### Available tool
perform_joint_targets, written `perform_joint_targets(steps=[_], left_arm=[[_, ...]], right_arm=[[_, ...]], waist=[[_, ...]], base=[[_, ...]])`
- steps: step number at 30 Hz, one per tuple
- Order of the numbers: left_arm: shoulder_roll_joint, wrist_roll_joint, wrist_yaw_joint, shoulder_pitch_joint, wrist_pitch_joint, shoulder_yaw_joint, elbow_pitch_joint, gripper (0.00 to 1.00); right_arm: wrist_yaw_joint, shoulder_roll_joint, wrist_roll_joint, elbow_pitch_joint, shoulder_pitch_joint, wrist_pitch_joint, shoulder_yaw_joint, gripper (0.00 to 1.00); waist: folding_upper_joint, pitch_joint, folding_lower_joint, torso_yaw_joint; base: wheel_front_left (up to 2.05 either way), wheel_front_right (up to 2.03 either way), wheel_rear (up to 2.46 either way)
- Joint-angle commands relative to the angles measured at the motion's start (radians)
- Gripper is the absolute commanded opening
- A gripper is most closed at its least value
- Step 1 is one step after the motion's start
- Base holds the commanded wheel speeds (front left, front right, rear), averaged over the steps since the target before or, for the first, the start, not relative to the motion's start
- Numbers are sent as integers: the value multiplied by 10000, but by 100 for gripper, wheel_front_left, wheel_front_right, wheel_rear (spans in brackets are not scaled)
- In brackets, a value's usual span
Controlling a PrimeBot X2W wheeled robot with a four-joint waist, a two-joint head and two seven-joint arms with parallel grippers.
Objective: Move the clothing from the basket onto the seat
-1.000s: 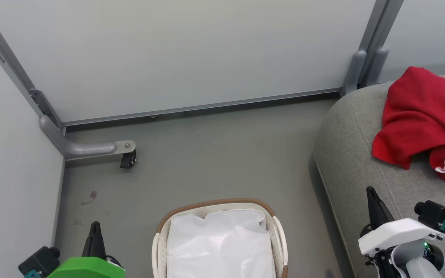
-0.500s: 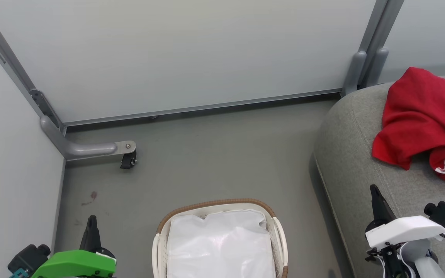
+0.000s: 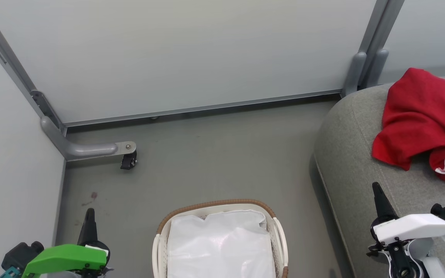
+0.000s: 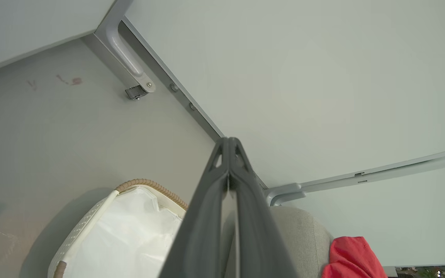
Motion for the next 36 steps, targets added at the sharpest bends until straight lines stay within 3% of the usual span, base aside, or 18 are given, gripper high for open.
perform_joint_targets(steps=[1,36], left_arm=[[52,-274,-53,-279,60,88,-153,0],[72,-3271,-242,-560,937,488,-566,0]], right_arm=[[-4,-70,282,-151,-13,61,-43,0],[-7,-97,3700,-606,69,936,-288,0]], waist=[[0,-2,0,1],[0,-68,0,21]], base=[[0,0,0],[0,0,0]])
